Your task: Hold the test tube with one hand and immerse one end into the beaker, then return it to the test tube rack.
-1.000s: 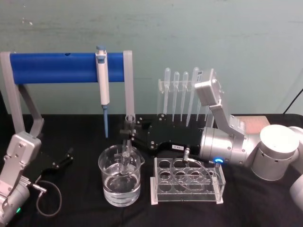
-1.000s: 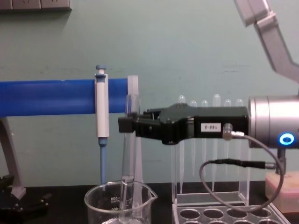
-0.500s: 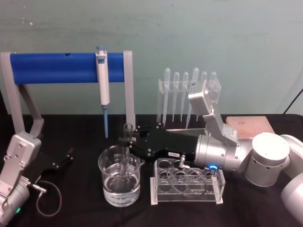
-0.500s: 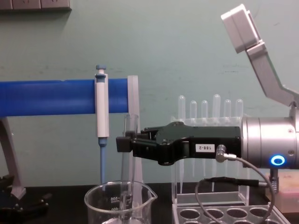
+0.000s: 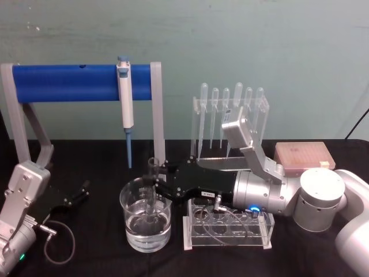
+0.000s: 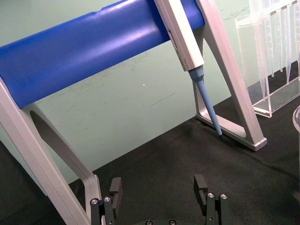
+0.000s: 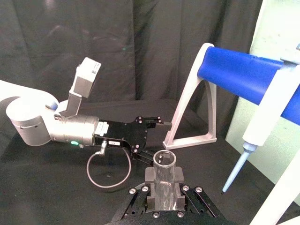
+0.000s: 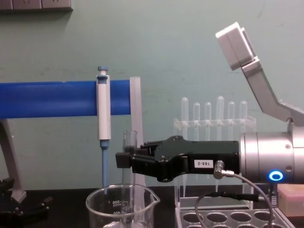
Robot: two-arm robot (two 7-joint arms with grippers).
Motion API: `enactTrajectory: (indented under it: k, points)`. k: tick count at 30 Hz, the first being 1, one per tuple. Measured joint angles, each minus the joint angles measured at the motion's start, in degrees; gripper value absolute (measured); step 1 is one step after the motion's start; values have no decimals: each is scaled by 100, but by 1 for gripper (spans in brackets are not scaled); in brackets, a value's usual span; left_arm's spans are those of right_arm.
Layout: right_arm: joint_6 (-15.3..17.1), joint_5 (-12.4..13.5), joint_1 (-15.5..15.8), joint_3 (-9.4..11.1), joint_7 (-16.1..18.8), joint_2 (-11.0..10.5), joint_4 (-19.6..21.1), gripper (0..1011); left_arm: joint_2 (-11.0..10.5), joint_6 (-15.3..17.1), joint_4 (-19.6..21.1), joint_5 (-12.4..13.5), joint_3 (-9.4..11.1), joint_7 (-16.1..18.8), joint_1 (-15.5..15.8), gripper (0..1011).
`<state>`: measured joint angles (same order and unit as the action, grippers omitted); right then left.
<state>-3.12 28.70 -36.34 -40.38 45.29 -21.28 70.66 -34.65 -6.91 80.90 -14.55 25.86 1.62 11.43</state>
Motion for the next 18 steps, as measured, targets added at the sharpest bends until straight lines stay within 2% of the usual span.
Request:
enactTrajectory:
  k: [18]
  points:
    - [-65,-190,31,5,-3,136,-165,224,0,0,0,0,0,0,0,1000]
